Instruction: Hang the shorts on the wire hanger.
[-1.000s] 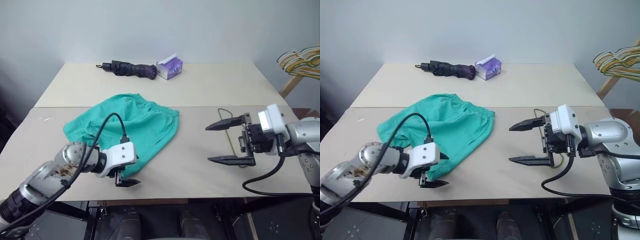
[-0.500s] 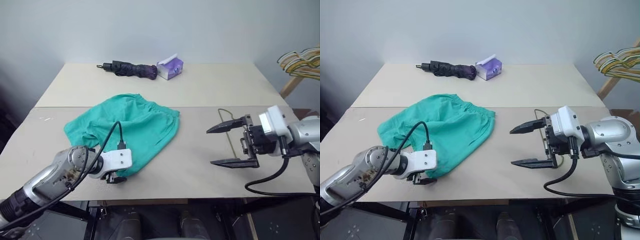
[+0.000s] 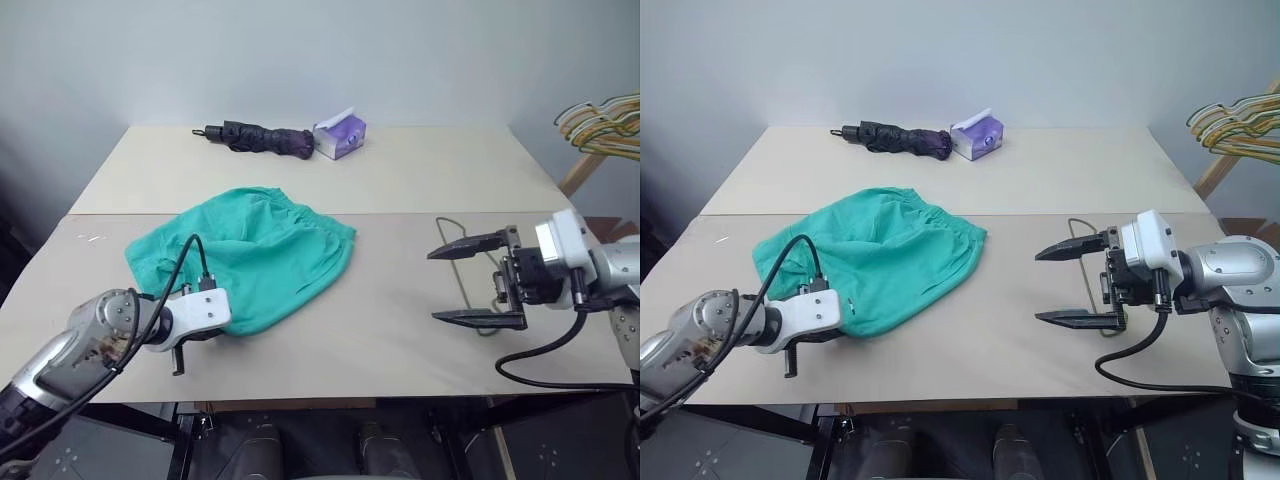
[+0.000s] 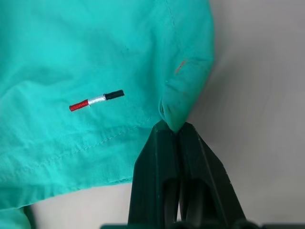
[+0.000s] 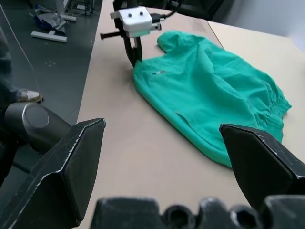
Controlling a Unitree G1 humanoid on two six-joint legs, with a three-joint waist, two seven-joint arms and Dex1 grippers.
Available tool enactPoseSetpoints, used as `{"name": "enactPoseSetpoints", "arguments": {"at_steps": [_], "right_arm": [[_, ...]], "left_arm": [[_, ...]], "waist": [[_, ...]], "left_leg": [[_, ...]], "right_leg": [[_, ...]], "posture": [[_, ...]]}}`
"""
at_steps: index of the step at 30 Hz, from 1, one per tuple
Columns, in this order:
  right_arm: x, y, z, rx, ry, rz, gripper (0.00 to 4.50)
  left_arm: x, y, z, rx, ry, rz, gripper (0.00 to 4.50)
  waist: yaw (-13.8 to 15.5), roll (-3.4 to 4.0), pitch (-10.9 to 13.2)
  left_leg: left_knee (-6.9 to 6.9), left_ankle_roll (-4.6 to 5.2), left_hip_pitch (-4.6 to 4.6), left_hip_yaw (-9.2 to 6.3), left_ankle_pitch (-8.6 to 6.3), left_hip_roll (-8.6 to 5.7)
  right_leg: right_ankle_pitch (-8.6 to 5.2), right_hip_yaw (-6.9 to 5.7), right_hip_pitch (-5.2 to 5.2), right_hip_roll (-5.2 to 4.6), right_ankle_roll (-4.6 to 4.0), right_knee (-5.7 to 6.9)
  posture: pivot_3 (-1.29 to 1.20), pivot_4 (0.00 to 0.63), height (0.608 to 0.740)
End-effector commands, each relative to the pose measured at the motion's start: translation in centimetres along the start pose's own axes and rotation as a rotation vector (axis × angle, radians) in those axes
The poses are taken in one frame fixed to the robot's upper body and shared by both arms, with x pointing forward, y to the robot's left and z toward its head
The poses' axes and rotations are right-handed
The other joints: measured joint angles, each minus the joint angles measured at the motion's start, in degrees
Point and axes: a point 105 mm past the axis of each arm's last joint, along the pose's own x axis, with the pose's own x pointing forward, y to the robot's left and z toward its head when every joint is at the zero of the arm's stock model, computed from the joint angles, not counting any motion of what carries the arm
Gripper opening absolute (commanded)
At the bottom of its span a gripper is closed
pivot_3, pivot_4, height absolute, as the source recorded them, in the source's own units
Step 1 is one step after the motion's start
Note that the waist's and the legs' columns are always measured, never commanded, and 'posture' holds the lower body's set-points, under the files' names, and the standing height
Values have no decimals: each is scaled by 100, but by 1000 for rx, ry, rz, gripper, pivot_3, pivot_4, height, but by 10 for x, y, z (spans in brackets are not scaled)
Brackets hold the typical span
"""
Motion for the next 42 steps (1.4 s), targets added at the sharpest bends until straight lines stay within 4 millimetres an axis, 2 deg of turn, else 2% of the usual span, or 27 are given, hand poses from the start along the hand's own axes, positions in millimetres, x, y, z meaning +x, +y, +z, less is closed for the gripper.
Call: {"name": "enactPoseSetpoints", "arguments": {"at_steps": [1,7,13,17,20,24,27,31,41,42], "right_arm": [[-3,-4,4,-63,30,-11,4500],[26,-19,-30,-144,136,-55,4500],[69,-63,-77,-392,312,-177,4500],[107,-88,-87,-587,349,-215,4500],[128,-94,-94,-670,362,-197,4500],[154,-102,-102,-761,401,-207,4500],[163,-106,-111,-842,462,-204,4500],[170,-111,-109,-856,459,-227,3654],[168,-108,-105,-867,420,-197,50],[165,-110,-104,-859,418,-208,19]], "left_arm": [[-21,11,-2,76,-32,20,24],[-66,35,2,111,-205,113,24],[-97,41,-3,108,-233,162,24],[-105,44,-4,99,-224,212,24],[-107,44,-3,92,-225,230,24],[-110,39,-3,83,-223,235,24],[-111,36,-3,76,-219,243,24],[-114,33,-4,69,-214,251,0],[-109,31,-2,68,-225,246,0],[-108,32,-1,73,-233,241,0]], "waist": [[-3,0,0],[-4,-3,4],[12,7,26],[39,5,54],[96,-4,60],[158,-10,64],[164,-11,64],[165,-13,64],[199,-13,64],[199,-13,64]], "left_leg": [[0,0,0,0,0,0],[-1,-1,4,9,0,13],[-7,-1,-2,17,0,11],[-20,-1,-8,15,0,12],[-26,-1,-34,14,1,11],[-56,-1,-44,10,1,7],[-65,-3,-36,7,3,8],[-67,-8,-19,7,7,10],[-77,-7,-13,6,12,21],[-81,-7,-13,5,12,22]], "right_leg": [[0,0,0,0,0,1],[0,-6,-8,1,-18,2],[0,-6,-20,0,-18,4],[0,-6,-35,4,-18,13],[15,-6,-71,5,5,29],[29,-5,-90,5,-34,30],[27,-6,-90,7,-40,36],[18,-6,-80,9,-54,38],[15,-7,-80,22,-34,41],[17,-7,-82,23,-39,40]], "posture": [[75,85,740],[109,93,740],[167,98,740],[209,98,740],[237,98,740],[251,96,740],[280,97,740],[292,98,740],[268,97,740],[268,97,740]]}}
